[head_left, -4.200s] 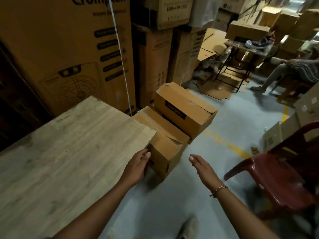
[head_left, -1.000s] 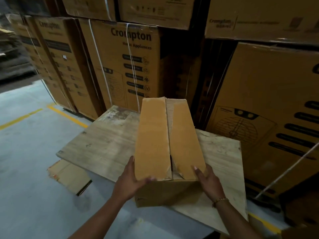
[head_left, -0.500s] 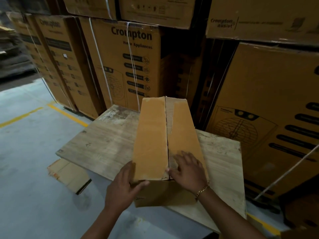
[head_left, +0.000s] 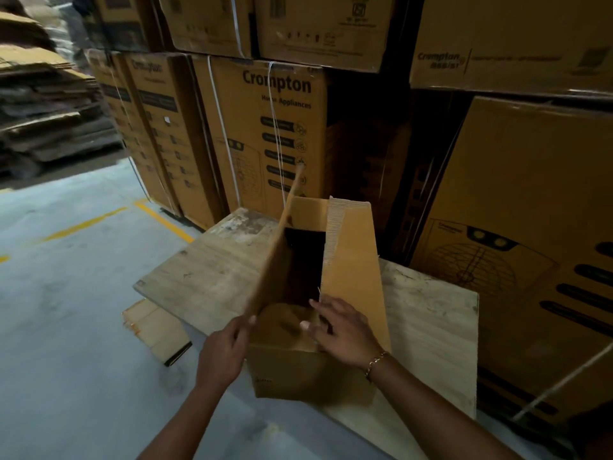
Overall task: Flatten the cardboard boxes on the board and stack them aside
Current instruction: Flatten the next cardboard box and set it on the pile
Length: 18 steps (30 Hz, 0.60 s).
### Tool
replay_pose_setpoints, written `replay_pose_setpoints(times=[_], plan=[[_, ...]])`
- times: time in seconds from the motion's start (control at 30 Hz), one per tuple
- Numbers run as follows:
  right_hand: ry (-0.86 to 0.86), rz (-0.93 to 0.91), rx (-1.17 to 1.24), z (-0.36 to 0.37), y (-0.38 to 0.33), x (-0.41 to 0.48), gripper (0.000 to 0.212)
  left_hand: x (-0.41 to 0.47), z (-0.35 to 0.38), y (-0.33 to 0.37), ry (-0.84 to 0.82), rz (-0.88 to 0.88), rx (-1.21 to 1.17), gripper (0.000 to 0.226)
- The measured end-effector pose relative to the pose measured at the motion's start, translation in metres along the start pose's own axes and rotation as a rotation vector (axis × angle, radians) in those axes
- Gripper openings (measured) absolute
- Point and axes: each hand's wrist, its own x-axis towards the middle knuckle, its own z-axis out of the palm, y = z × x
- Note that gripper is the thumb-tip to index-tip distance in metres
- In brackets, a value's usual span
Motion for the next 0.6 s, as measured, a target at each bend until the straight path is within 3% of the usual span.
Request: replay_pose_setpoints(times=[0.1,0.23,0.37,0.47,0.53,0.6], plan=[[0.007,0.197,-0.214,0.008,0.002,0.005,0.104,0.005,0.002,-0.011,0.114,-0.325,-0.263,0.077],[0.01,0.263,-0.223,0.008,-0.001,0.015,0.109,0.012,-0.002,-0.012,0.302,-0.48,-0.027,0.109],[0.095,0.157,0.009,-0.027,-0.004,0.008,0.093,0.024,-0.012,-0.006,0.351,-0.236,0.334,0.115],[0.333,0.105,0.307,-0.075,0.008,-0.018,0.074,0.039,-0.007,-0.005,0.296,0.008,0.531,0.079],[0.422,0.138,0.418,-0.1,0.032,-0.036,0.068,0.05,0.001,-0.004,0.128,0.162,0.638,0.062],[0.495,0.243,0.383,-0.114,0.06,-0.05,0.064,0.061,0.01,-0.004,-0.082,0.306,0.731,0.062]])
